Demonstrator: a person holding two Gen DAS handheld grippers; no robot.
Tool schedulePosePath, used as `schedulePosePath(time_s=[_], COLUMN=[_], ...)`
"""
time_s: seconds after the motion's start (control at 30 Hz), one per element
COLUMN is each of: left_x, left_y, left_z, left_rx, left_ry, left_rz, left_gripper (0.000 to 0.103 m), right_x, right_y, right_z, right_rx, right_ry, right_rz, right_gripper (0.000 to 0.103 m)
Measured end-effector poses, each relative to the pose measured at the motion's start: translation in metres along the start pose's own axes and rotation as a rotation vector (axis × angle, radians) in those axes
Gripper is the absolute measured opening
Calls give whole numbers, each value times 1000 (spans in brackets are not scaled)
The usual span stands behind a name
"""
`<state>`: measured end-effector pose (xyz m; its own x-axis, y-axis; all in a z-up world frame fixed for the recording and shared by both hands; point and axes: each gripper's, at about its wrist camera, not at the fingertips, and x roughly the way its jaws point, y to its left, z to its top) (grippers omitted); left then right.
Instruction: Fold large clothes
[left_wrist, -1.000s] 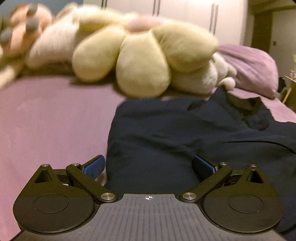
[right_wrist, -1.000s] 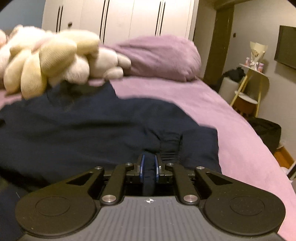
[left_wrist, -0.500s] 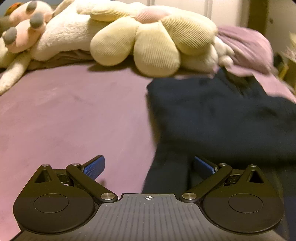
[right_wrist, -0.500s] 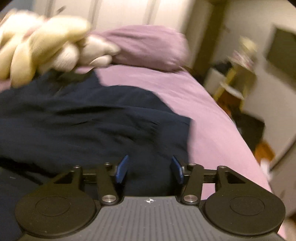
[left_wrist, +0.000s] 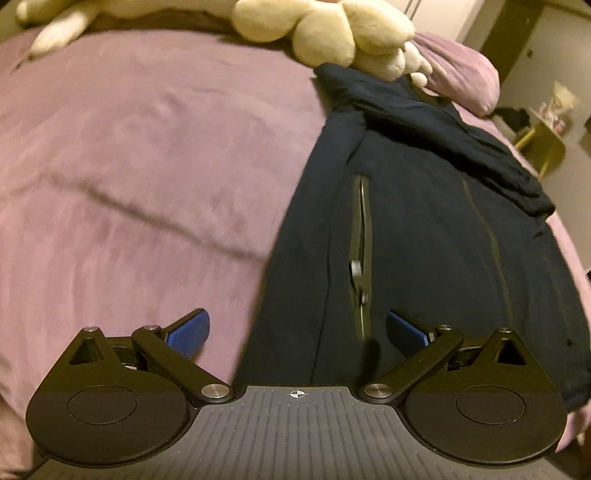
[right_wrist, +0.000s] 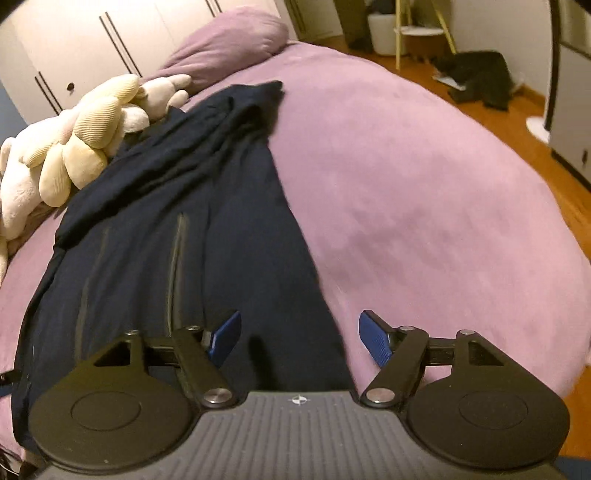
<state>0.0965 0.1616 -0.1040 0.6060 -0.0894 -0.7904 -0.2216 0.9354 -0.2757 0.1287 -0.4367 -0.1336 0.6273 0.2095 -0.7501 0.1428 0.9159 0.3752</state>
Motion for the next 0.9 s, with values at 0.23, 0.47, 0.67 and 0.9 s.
schedulePosePath(time_s=[0.23,0.47,0.67,0.9], left_x=[-8,-7,-5,-30], left_y=[22,25,18,15], left_z=[-8,-10,-7,22], left_rx=[-156,-140,-79,-132], left_ry=[40,86,121,54], left_rz=[-111,-151,-142,-260], left_gripper=[80,71,46,19], right_x=[6,7,15,3], right_y=[-19,-29,-30,-22], right_z=[-8,-6,-7,3], right_rx=[108,131,139,158], right_ry=[87,132,173,151], right_rz=[110,187,208,306], right_gripper=[55,36,41,22])
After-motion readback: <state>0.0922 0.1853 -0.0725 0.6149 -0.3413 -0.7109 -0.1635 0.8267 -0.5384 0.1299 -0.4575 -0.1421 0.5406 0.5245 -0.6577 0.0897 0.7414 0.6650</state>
